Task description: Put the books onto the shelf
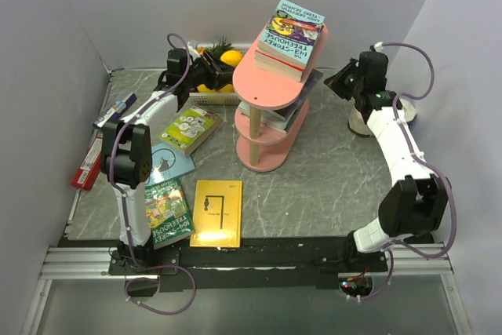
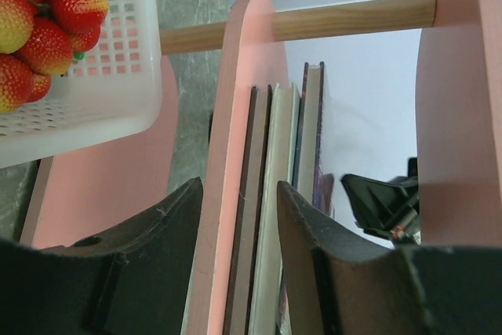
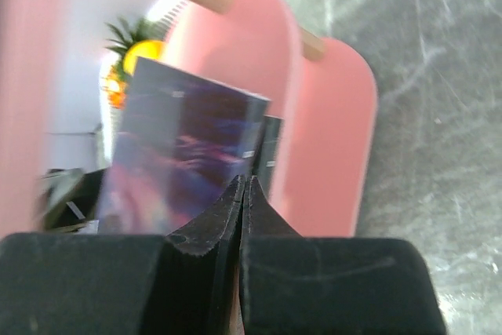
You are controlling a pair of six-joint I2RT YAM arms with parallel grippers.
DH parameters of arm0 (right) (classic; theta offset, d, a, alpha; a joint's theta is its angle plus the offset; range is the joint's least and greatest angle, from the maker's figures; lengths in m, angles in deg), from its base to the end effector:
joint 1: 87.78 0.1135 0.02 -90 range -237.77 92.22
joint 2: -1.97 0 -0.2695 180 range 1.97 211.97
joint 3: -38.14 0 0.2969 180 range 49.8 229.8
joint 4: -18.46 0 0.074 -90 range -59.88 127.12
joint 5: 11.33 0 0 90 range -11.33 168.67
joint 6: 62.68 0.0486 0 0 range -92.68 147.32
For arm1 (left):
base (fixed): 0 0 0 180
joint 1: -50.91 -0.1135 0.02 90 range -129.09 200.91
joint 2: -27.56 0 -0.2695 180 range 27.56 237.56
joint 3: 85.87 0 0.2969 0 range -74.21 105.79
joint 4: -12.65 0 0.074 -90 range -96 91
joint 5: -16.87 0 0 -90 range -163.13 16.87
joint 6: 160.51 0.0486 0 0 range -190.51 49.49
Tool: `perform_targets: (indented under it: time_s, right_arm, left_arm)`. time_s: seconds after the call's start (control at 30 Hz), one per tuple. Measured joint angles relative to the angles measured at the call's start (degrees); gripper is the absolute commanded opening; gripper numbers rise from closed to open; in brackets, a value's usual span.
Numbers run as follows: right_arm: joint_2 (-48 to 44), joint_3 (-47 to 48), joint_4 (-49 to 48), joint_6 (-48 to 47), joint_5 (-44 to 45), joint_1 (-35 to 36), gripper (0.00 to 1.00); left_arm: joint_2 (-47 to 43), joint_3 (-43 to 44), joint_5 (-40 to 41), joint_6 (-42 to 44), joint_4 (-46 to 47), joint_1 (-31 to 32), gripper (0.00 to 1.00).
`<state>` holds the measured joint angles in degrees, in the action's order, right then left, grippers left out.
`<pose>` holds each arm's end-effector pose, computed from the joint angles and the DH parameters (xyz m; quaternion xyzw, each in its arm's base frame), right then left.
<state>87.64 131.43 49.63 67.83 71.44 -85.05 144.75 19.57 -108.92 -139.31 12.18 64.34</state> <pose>0.4052 0.0254 0.3728 0.2376 0.8011 0.2505 0.4889 0.5232 -0.1542 0.2688 -0.1733 0.7455 -0.5731 0.2928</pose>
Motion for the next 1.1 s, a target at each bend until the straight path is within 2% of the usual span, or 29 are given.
perform_targets:
  time_s: [0.67, 1.1]
  right_arm:
    - [10.6, 10.5, 4.1, -1.2, -1.0, 1.3, 0.00]
    - [9.4, 10.1, 5.0, -2.1, 1.1, 1.3, 0.00]
  left_arm:
    - [2.7, 1.5, -1.0, -1.0, 0.1, 0.0, 0.49]
    - [3.2, 3.1, -1.3, -1.1, 0.0, 0.0, 0.49]
